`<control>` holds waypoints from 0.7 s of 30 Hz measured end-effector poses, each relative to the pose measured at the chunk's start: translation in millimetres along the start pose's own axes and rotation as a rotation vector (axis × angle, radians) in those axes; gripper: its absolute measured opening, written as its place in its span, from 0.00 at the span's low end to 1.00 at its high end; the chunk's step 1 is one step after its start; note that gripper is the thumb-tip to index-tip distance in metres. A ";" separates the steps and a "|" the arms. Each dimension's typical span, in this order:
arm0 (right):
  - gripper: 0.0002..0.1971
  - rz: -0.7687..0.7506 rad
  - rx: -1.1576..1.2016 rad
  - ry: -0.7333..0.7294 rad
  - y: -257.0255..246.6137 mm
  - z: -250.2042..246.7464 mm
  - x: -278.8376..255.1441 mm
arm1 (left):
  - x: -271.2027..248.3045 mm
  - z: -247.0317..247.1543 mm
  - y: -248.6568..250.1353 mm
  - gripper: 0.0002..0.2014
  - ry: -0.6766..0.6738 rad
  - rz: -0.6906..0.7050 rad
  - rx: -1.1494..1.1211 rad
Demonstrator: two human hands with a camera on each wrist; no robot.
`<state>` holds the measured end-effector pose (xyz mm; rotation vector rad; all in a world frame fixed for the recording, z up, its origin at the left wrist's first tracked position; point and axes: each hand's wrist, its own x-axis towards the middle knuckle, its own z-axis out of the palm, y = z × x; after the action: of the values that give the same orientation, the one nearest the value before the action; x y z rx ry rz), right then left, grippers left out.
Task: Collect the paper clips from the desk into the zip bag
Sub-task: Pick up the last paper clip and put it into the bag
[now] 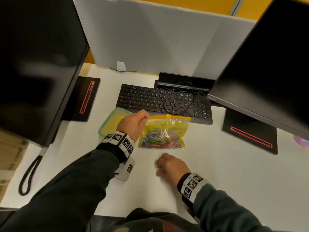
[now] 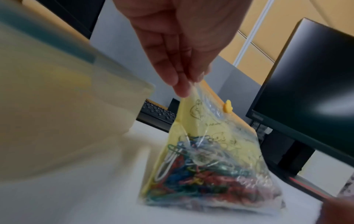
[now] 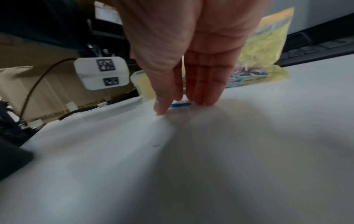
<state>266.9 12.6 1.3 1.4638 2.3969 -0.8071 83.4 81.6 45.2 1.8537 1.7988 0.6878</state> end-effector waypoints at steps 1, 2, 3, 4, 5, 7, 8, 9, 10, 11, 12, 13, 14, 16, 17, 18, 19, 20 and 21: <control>0.16 -0.002 -0.021 -0.006 -3.1 2.3 1.1 | 0.2 -0.4 -0.2 0.05 -0.011 -0.002 0.005; 0.14 0.004 -0.050 -0.017 -6.7 2.7 1.5 | 0.7 -0.5 -0.8 0.06 -0.018 -0.003 0.003; 0.14 0.012 -0.072 -0.024 -9.4 2.8 2.2 | 1.2 -0.7 -0.8 0.08 -0.022 -0.007 -0.002; 0.13 0.023 -0.089 -0.029 -12.0 3.2 2.2 | 1.6 0.2 -1.8 0.09 -0.021 -0.008 -0.008; 0.14 0.037 -0.108 -0.031 -13.4 3.3 2.3 | 2.6 0.9 -1.6 0.09 -0.020 -0.011 -0.010; 0.15 0.061 -0.140 -0.048 -15.9 3.8 1.3 | 4.7 3.1 -1.3 0.08 -0.017 -0.018 -0.007; 0.15 0.075 -0.152 -0.061 -17.2 3.9 0.7 | 6.1 4.1 -1.4 0.07 -0.016 -0.022 -0.003; 0.16 0.090 -0.158 -0.079 -17.8 4.2 0.5 | 7.2 4.5 -1.2 0.06 -0.016 -0.025 -0.001; 0.17 0.104 -0.157 -0.098 -18.7 4.1 -0.6 | 8.2 5.3 -1.3 0.05 -0.018 -0.025 -0.003; 0.18 0.113 -0.158 -0.116 -19.6 3.5 -1.3 | 9.6 5.7 -1.2 0.05 -0.022 -0.025 -0.008; 0.20 0.112 -0.163 -0.132 -20.4 3.6 -2.3 | 11.0 6.5 -1.7 0.05 -0.030 -0.029 -0.014; 0.21 0.099 -0.173 -0.141 -20.8 4.6 -2.9 | 12.5 7.1 -2.1 0.04 -0.043 -0.039 -0.018; 0.22 0.076 -0.187 -0.142 -21.2 6.0 -3.5 | 14.1 7.7 -2.3 0.04 -0.056 -0.049 -0.020; 0.22 0.034 -0.214 -0.137 -21.8 6.8 -5.8 | 16.2 8.7 -3.1 0.04 -0.076 -0.063 -0.017; 0.23 0.015 -0.218 -0.140 -20.0 6.4 -6.0 | 16.9 9.2 -3.6 0.05 -0.082 -0.068 -0.014; 0.23 0.006 -0.199 -0.137 -18.1 3.9 -6.4 | 17.1 9.6 -3.7 0.04 -0.086 -0.073 -0.014; 0.24 0.003 -0.145 -0.116 -14.6 -0.1 -5.3 | 17.0 9.8 -3.7 0.04 -0.089 -0.081 -0.018; 0.25 0.002 -0.050 -0.060 -10.8 -5.6 -3.4 | 16.7 9.8 -3.3 0.03 -0.091 -0.088 -0.023; 0.26 -0.002 0.066 0.039 -6.8 -13.3 0.3 | 16.2 9.4 -2.6 0.02 -0.093 -0.096 -0.028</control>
<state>262.1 17.9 14.4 1.5153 2.4227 -0.8742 87.7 98.0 36.9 1.7396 1.7956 0.5794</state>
